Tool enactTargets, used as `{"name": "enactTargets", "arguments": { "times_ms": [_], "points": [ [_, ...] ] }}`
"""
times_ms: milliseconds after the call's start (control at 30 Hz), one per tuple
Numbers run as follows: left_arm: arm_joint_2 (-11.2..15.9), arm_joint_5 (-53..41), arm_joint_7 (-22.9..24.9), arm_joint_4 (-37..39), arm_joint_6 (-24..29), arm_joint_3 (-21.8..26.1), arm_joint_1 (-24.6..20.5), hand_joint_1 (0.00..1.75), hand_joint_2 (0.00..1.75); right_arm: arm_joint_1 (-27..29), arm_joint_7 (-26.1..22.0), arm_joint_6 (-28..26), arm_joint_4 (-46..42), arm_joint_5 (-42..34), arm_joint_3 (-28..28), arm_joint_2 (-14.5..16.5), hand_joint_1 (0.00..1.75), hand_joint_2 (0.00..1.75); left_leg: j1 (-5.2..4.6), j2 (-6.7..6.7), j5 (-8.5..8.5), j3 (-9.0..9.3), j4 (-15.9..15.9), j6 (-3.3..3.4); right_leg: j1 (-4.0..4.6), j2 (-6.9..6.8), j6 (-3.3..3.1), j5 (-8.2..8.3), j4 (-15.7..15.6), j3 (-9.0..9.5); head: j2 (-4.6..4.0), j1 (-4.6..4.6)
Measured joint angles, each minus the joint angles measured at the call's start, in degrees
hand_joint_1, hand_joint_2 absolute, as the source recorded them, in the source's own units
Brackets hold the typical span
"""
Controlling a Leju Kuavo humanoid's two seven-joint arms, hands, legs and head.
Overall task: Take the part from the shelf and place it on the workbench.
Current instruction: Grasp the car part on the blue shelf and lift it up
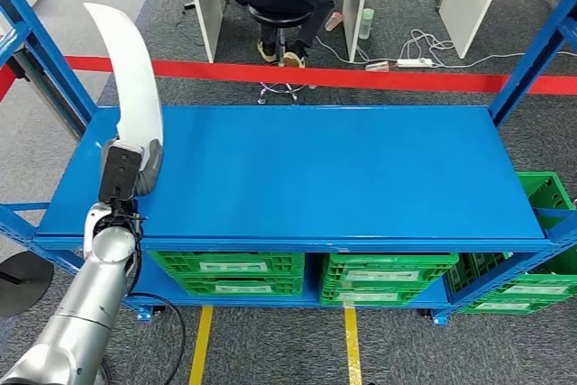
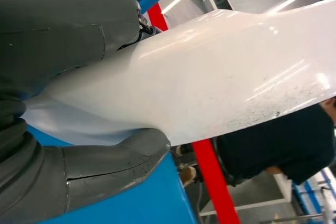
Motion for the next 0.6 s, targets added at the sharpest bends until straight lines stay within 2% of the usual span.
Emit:
{"name": "enactTargets", "arguments": {
  "times_ms": [100,167,267,367,467,600],
  "points": [
    [-0.9,6.3,-2.1,-2.6,-0.9,0.0,1.3,1.75,1.75,0.1,0.0,-0.1,0.0,-0.1,-0.1,0.0,0.00,1.75,-0.01,0.01,0.00,0.00,0.0,0.00,-0.01,0.02,0.00,0.00,0.0,-0.01,0.00,-0.01],
    [-1.6,11.9,-6.4,-6.2,-1.7,-0.3,3.4,1.75,1.75,0.2,-0.1,-0.2,0.0,0.1,-0.1,0.0,0.00,1.75,-0.01,0.01,-0.01,-0.01,0.0,0.01,-0.01,0.02,0.00,0.00,0.0,-0.04,0.00,-0.01],
    [-3.5,16.5,-13.1,-13.8,-0.2,-1.4,7.4,1.75,1.75,0.4,-0.4,-0.2,0.0,0.2,-0.2,0.0,0.00,1.75,-0.01,0.01,-0.05,-0.04,0.0,0.06,-0.02,0.01,0.01,-0.01,0.0,-0.06,0.00,-0.01],
    [-5.8,20.9,-14.8,-20.3,0.6,-3.0,11.5,1.75,1.75,0.4,-0.7,-0.5,0.1,-0.4,-0.3,0.1,0.00,1.75,-0.01,0.01,-0.09,-0.05,0.0,0.10,-0.02,0.01,0.04,-0.04,0.0,-0.06,0.00,-0.01],
    [-6.3,22.7,-15.1,-24.1,-3.3,-5.7,14.8,1.75,1.75,0.6,-1.4,-0.8,0.1,-1.2,-0.9,0.2,0.00,1.75,-0.01,0.00,-0.10,-0.07,0.0,0.12,-0.01,-0.04,0.05,-0.05,0.0,-0.06,0.00,-0.02],
    [-5.8,22.3,-19.0,-28.2,-10.3,-9.9,18.9,1.75,1.75,0.8,-4.7,-1.8,0.1,-2.5,-1.7,0.3,0.00,1.75,-0.01,0.03,-0.10,-0.06,0.0,0.12,-0.01,0.03,0.06,-0.05,0.0,-0.05,0.00,-0.02]
  ]
}}
